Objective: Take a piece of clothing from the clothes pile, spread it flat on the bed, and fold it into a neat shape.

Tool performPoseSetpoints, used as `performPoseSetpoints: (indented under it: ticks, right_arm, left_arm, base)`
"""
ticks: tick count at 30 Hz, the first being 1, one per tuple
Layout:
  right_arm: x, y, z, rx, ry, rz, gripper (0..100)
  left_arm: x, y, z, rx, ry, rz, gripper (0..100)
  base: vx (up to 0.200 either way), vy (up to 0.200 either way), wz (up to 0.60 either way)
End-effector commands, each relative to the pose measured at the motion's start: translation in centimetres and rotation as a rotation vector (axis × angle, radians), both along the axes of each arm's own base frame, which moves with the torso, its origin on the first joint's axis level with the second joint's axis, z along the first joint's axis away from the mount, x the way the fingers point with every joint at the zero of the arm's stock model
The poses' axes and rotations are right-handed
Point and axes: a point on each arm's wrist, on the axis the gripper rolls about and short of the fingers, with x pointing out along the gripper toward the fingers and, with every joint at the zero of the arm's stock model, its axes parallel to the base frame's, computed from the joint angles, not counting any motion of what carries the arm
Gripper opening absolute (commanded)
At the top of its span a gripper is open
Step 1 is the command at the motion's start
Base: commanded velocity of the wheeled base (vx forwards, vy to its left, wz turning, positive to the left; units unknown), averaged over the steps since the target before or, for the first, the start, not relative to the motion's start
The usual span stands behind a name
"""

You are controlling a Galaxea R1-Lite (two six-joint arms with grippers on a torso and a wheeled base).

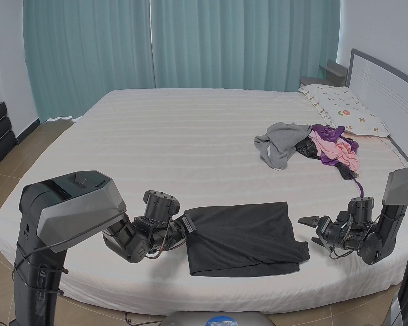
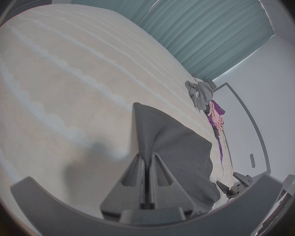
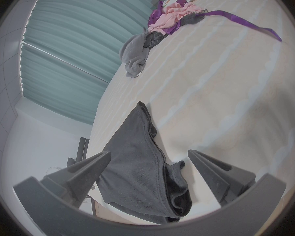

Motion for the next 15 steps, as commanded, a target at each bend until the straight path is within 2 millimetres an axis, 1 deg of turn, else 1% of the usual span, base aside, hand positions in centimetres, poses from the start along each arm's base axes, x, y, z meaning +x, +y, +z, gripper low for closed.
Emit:
performPoseSetpoints:
  ticks: [1, 15]
  right_arm:
    - [-0.04, 0.01, -0.14, -0.001, 0.006, 0.001, 100]
    - [-0.04, 0.01, -0.17, 0.001, 0.006, 0.0, 100]
  left_arm:
    - [-0.02, 0.11, 0.12, 0.0, -0.001, 0.003, 0]
    - [-0.04, 0.62, 0.21, 0.002, 0.003, 0.013, 0]
  base:
    - [0.0, 0.2, 0.0]
    - [0.0, 0.2, 0.0]
